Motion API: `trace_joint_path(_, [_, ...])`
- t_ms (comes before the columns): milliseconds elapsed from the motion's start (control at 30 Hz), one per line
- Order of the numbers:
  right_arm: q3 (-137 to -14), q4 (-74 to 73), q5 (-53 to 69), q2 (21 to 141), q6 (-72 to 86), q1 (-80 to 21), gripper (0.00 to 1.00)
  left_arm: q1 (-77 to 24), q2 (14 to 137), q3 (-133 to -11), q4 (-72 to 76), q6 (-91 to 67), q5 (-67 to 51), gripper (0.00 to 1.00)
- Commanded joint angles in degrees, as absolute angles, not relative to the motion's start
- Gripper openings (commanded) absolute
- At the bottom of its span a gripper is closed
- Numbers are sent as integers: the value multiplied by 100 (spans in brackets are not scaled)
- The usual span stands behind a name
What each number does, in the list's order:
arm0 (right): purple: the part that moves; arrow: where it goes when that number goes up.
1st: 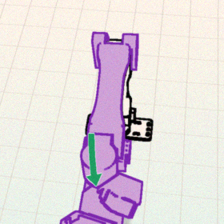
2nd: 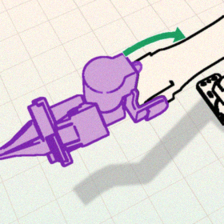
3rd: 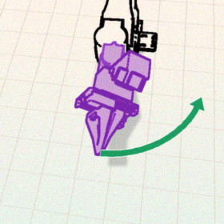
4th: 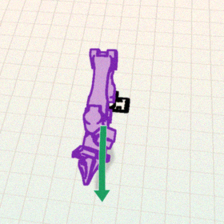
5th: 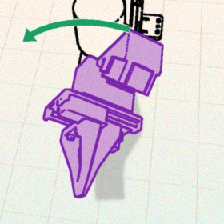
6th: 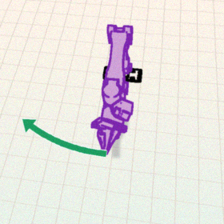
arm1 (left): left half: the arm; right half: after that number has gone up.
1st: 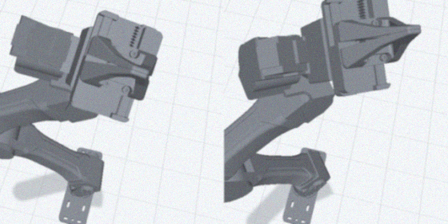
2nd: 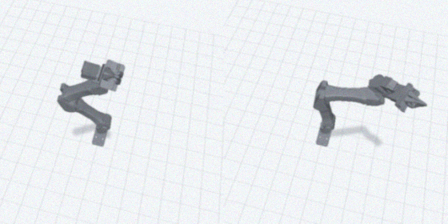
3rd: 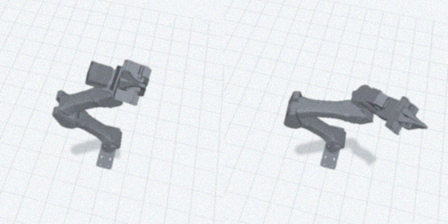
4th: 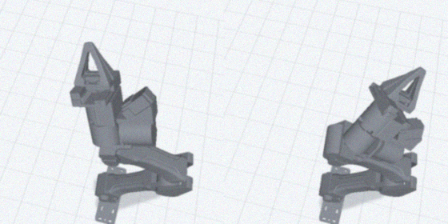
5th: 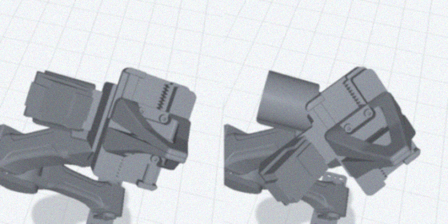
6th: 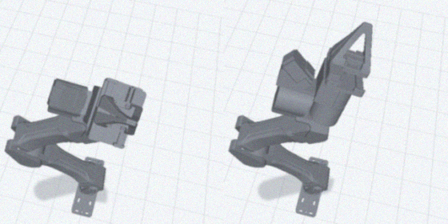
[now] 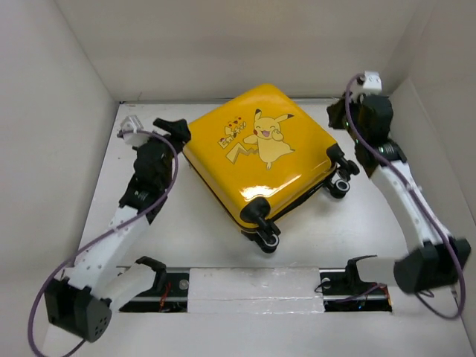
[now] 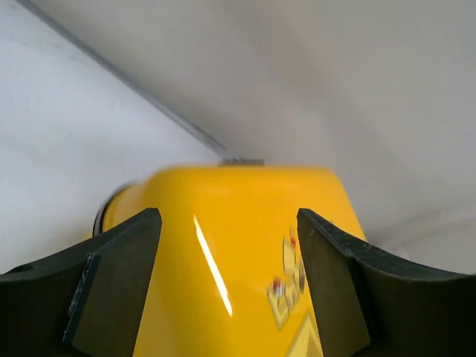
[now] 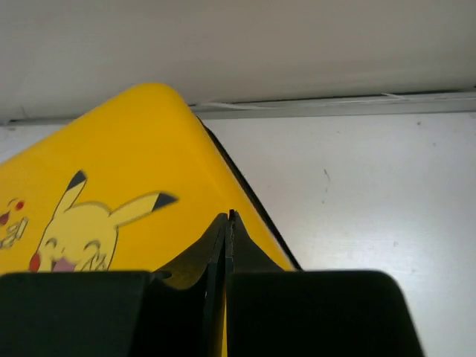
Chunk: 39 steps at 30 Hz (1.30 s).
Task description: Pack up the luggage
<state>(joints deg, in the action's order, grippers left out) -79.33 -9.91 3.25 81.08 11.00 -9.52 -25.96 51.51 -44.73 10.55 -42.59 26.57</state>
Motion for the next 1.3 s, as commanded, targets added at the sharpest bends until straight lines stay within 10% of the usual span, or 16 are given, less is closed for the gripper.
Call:
trace_joint_path(0, [-6363, -563, -691, 6692, 1599, -1378, 0, -1883, 6070, -5051, 2126, -4103, 1938, 69])
trace_joint_path(433, [-3683, -2163, -1697, 3655, 2197, -1819, 0, -448, 11328, -9581, 368, -3699, -1220, 64])
trace_joint_path(900, [-5237, 427, 368, 7557, 1460, -2109, 0, -896, 9626, -5294, 2978, -4474, -1398, 55])
trace_joint_path(1267, [-10173, -1287, 1581, 11186, 985, -2794, 0, -2258, 6595, -2076, 3095, -4876, -64, 49])
